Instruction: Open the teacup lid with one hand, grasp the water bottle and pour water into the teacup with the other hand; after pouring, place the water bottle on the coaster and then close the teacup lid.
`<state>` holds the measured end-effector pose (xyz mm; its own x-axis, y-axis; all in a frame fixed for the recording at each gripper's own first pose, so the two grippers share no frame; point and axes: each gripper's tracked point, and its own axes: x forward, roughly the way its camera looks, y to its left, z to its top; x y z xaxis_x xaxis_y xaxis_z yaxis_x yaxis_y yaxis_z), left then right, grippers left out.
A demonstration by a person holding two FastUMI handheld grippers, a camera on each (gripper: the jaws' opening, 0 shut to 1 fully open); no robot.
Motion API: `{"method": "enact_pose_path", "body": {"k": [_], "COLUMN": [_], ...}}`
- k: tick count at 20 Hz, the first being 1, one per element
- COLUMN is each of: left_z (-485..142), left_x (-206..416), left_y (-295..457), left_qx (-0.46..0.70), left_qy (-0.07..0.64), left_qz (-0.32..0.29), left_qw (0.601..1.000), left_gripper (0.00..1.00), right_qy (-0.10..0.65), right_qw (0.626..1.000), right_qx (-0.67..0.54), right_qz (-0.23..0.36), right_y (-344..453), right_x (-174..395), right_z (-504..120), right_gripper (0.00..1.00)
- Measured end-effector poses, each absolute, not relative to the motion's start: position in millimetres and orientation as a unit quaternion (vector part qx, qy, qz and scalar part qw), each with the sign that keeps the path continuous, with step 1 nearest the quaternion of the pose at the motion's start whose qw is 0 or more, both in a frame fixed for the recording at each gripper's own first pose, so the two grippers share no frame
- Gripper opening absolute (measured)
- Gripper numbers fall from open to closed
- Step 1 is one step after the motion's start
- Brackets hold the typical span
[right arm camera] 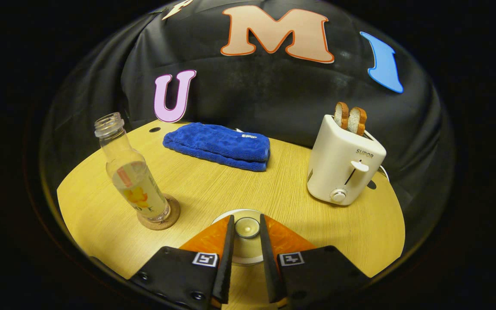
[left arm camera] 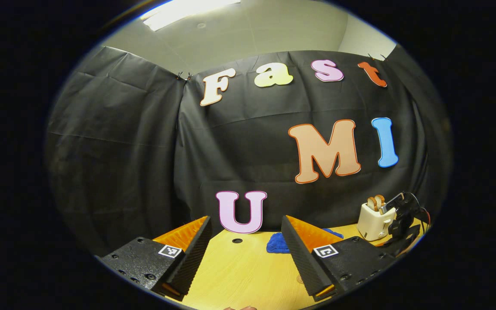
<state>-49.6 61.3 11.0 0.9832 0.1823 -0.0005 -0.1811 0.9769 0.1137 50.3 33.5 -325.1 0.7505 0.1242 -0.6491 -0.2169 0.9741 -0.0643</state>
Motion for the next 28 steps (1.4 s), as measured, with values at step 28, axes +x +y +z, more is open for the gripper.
{"method": "enact_pose_path", "body": {"k": [28], "left_z": [-109.0], "left_x": [-2.2], "left_y": [-30.6], "left_qx": [0.005], "left_qy": [0.094], "left_qz": [-0.098], "left_qw": [0.991], "left_gripper": [0.96], "right_qy": [0.263], "right_qw": [0.964], "right_qx": [-0.031], "right_qz": [-0.011], "right_y": [-51.8], "right_x": [2.5], "right_z": [-193.3], "right_gripper": [0.32]}}
